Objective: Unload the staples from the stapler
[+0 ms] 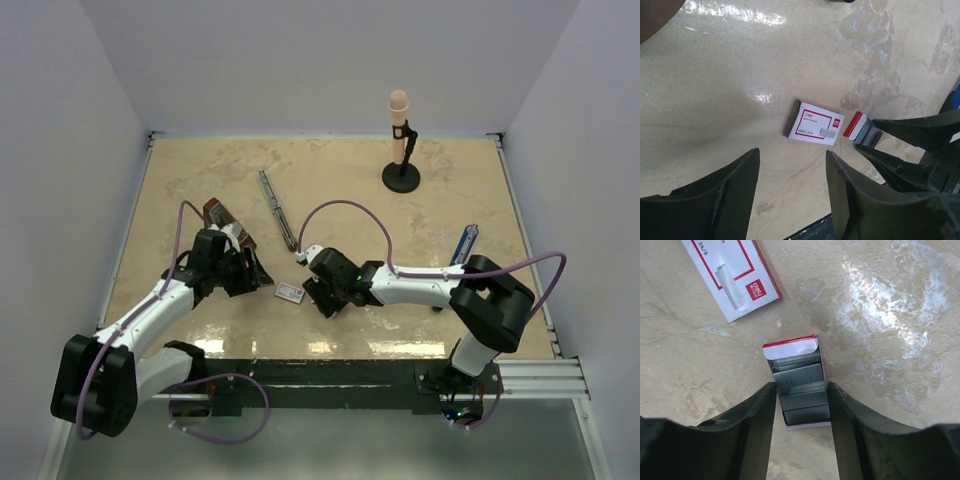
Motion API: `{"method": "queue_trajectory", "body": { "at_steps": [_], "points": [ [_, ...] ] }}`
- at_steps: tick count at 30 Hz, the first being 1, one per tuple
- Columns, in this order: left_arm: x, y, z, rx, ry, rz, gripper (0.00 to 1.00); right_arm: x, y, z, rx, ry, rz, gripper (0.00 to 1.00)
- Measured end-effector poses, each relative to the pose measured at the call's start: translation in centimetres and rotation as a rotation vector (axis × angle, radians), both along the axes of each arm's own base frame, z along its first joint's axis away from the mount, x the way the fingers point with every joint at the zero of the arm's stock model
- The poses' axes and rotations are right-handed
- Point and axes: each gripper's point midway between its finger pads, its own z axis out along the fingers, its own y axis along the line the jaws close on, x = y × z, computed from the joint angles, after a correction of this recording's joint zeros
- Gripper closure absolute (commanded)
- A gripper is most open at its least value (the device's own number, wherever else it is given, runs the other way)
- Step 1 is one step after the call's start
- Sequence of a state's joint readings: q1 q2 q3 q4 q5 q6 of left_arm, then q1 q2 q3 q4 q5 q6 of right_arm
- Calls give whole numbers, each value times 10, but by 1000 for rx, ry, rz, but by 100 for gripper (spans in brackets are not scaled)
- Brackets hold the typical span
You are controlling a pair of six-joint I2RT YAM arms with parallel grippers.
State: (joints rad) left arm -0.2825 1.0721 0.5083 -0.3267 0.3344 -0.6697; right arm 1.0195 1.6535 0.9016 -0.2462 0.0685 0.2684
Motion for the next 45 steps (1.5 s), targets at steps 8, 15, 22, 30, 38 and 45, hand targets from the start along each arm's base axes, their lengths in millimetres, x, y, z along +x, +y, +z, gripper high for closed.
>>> {"method": "queue_trajectory", "body": {
  "at_steps": [8, 15, 22, 30, 38, 45],
  "points": [
    [4, -2, -5, -5, -1, -4, 44, -7, 12, 2, 24, -31, 42, 58],
    [1, -3, -16, -5, 31, -11, 47, -11, 20, 0, 27, -42, 67, 59],
    [0, -3, -23, -1, 48, -13, 50, -5, 28, 0, 32, -62, 64, 60],
    [2, -3, -30, 5, 65, -12, 50, -1, 30, 1, 26, -77, 54, 60],
    [1, -3, -33, 12, 74, -14, 50, 3, 29, 1, 19, -92, 15, 60],
    [4, -4, -31, 6, 60, -17, 50, 4, 29, 1, 22, -92, -9, 60]
  ]
}}
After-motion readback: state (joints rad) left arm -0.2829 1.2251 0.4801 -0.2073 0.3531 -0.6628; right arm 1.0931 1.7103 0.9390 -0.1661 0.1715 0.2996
